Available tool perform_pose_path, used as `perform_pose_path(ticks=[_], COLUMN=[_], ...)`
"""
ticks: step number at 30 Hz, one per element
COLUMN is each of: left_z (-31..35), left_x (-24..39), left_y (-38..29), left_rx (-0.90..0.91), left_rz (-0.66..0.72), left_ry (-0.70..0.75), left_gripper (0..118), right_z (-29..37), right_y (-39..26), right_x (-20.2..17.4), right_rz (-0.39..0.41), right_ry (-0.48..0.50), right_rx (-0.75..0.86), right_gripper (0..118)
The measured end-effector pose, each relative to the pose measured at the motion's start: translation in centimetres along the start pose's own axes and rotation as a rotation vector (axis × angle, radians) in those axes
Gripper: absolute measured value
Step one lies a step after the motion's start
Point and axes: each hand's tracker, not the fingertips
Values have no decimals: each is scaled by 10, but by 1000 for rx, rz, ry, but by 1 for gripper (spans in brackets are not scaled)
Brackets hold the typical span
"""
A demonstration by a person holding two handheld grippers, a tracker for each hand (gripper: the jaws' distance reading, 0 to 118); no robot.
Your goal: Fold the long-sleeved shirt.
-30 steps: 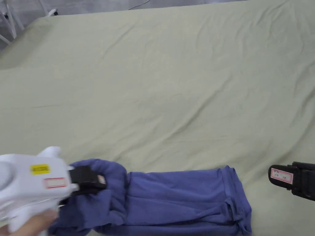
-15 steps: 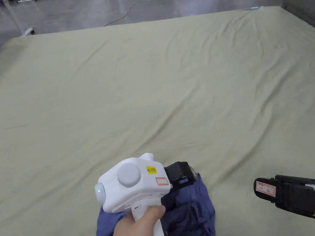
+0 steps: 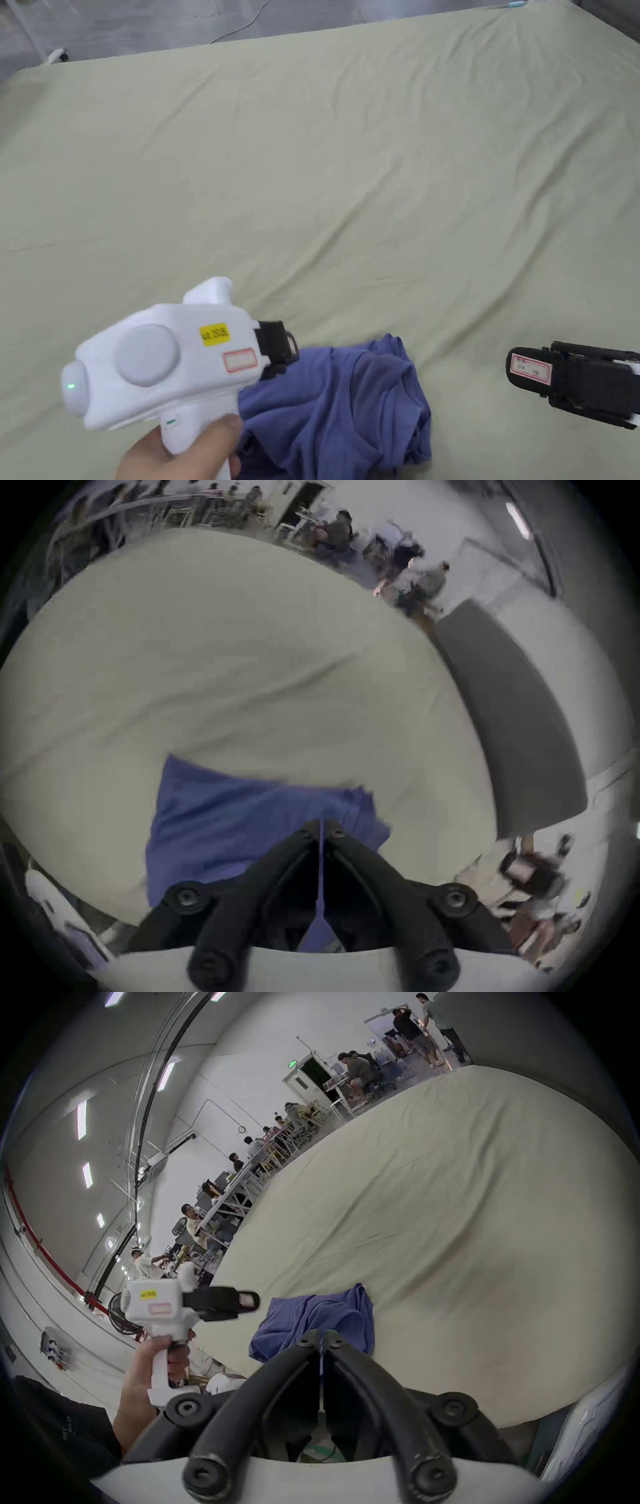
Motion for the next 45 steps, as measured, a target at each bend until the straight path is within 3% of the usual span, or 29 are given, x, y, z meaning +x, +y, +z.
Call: perform_pose_path(ticks=[6,10,16,19,21,25,28,31,33,36,38,41,43,44,45], left_z=[-104,-115,-113,-85,-54,15,45,44,36,23,16,7,-2,-7,-14], left_x=[50,81,88,75,63,10,-43,-91,-118,-133,-135,-135,-135,-134,-135], left_y=[-60,-56,-29,-11,4,34,46,40,28,13,9,9,11,12,13], left_rx=[-255,-183,-203,-207,-204,-32,60,29,-37,-85,-104,-108,-112,-106,-99], left_rz=[-96,-128,75,188,200,147,121,130,206,243,237,232,233,232,241], left_ry=[15,93,-158,-384,-445,-371,-146,48,60,12,-1,-98,-180,-205,-228], left_gripper=[0,0,0,0,0,0,0,0,0,0,0,0,1,11,43], right_z=[3,10,15,14,6,-43,-94,-144,-179,-231,-229,-224,-224,-222,-219], right_y=[1,4,13,20,29,43,34,17,4,-19,-17,-7,-7,-7,-7], right_x=[-3,-6,-12,-19,-25,-43,-59,-67,-64,-46,-35,-30,-27,-24,-24], right_rz=[-3,-15,-36,-74,-91,-115,-59,-21,85,280,172,95,100,93,79], right_ry=[-24,-36,-72,-94,-98,-126,-63,-86,-243,-585,-366,-385,-374,-363,-351], right_rx=[10,26,101,210,235,98,-49,-225,-339,-557,-416,-456,-458,-455,-448], right_gripper=[0,0,0,0,0,0,0,0,0,0,0,0,0,0,0])
